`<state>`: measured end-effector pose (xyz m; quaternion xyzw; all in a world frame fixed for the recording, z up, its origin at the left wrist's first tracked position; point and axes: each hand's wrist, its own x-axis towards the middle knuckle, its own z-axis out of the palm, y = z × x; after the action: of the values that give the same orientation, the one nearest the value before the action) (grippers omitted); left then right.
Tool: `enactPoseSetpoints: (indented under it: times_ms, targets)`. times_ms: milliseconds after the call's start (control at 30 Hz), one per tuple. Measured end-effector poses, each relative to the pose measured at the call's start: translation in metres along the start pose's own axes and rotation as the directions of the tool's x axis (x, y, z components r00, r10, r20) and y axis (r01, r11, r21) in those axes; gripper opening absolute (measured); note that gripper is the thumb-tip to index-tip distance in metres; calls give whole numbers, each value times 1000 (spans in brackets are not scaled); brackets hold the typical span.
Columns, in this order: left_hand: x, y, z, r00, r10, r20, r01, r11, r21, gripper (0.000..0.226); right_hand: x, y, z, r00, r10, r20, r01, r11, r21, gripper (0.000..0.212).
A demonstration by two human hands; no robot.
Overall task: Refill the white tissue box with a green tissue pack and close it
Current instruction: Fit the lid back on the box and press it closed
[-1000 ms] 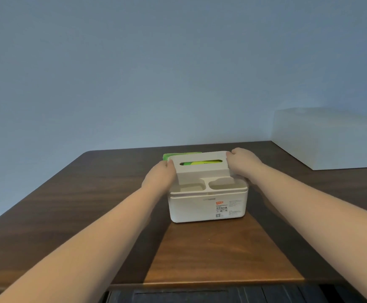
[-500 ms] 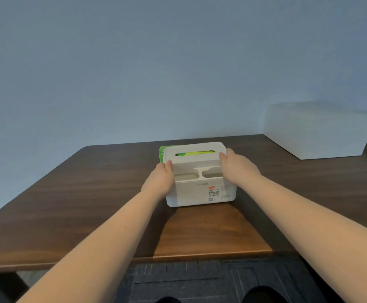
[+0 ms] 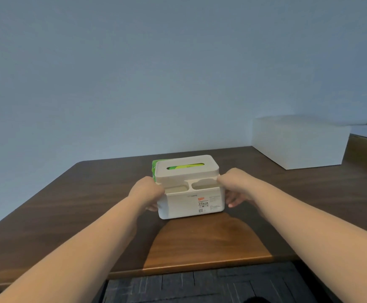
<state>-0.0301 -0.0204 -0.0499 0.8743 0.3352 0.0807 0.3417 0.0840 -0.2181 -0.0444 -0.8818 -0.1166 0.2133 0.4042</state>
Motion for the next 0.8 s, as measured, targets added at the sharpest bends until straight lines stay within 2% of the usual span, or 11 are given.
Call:
enactPoseSetpoints:
  times_ms: [233, 433, 500, 633, 733, 800]
  targets:
    - [3, 6, 5, 997, 3, -73, 3, 996, 84, 16, 9, -3, 4, 1000, 4, 1, -5, 999, 44, 17]
    - [4, 30, 10, 989, 64, -130, -57, 997, 57, 23, 12, 0, -16, 1000, 4, -28, -1, 996, 87, 17]
    - [7, 41, 18, 988, 83, -130, -77, 996, 49, 24, 17, 4, -27, 999, 27, -46, -23, 997, 72, 25]
    - [21, 68, 38, 986, 119, -118, -119, 993, 8, 23, 33, 12, -55, 991, -18, -130, 42, 983, 181, 29]
    - [40, 94, 55, 977, 171, -127, -174, 985, -12, 25, 53, 19, -77, 973, -37, -230, 93, 967, 238, 10]
    - [57, 114, 69, 973, 197, -120, -201, 979, -20, 21, 74, 25, -92, 947, -13, -321, 93, 967, 236, 6]
